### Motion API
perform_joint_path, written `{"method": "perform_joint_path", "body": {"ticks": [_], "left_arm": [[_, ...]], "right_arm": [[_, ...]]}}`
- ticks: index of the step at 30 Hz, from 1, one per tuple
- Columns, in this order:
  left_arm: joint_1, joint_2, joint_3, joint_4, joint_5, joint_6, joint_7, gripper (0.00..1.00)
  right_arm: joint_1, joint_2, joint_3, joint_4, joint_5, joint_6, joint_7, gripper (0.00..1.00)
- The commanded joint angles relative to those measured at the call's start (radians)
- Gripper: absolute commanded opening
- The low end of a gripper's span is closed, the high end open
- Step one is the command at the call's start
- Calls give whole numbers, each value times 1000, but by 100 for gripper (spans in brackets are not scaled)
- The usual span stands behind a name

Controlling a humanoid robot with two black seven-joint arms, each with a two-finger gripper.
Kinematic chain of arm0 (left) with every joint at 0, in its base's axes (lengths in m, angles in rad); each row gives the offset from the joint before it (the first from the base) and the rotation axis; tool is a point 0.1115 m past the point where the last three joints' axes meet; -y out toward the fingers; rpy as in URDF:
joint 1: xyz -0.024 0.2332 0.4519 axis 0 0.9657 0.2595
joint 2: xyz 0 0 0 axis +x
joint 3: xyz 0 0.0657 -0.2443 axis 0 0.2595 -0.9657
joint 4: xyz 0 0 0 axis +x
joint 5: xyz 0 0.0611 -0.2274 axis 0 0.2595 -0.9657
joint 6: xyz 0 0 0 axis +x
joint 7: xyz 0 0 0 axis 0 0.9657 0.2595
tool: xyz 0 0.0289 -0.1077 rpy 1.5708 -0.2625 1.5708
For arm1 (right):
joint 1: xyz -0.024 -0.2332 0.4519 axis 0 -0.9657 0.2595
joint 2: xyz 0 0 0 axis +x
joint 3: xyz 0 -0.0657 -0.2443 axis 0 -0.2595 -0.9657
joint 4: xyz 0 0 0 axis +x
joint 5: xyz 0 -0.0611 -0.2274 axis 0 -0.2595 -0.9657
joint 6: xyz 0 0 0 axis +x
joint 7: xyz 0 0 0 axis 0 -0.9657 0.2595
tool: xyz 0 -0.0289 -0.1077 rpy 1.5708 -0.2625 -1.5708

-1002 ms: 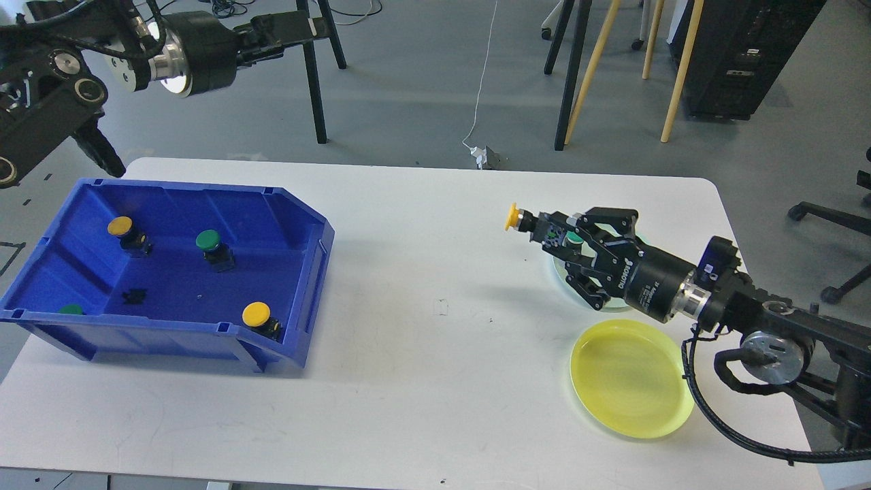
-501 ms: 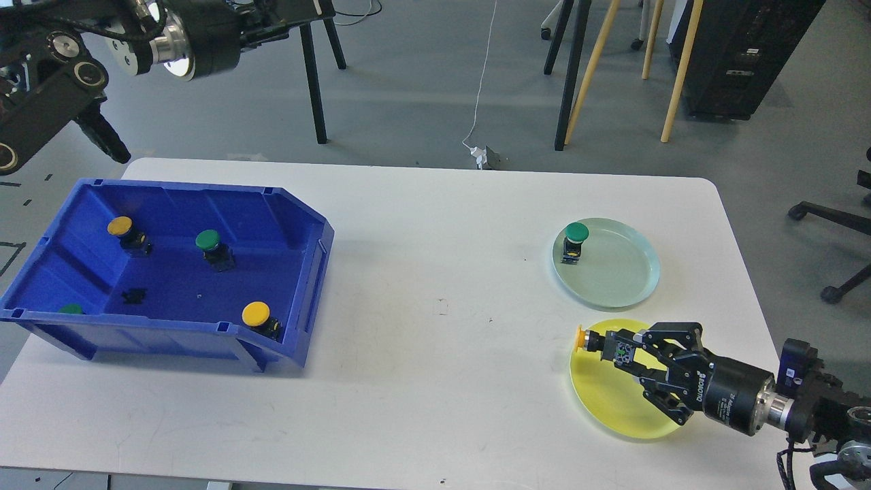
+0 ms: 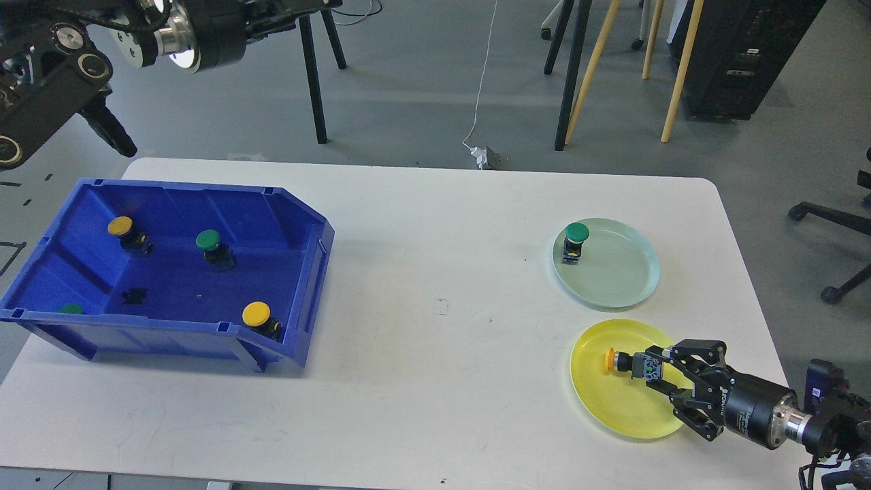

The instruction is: Pass button and place on color plate

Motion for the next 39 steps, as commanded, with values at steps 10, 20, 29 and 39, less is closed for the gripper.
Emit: {"method": "perform_joint_path", "body": {"ticks": [10, 20, 29, 39], "left_arm": [[-24, -8, 0, 0, 0, 0, 3, 99], [-44, -6, 0, 0, -32, 0, 11, 99], [-64, -5, -17, 0, -38, 0, 9, 99], [-61, -2, -41, 2, -66, 0, 9, 99]], "right_arm": [[3, -71, 58, 67, 14, 82, -20, 95], [3, -130, 400, 223, 19, 82, -17, 97], [207, -44, 517, 147, 36, -141, -31, 97], [564, 85, 335, -204, 37, -298, -132, 91]]}}
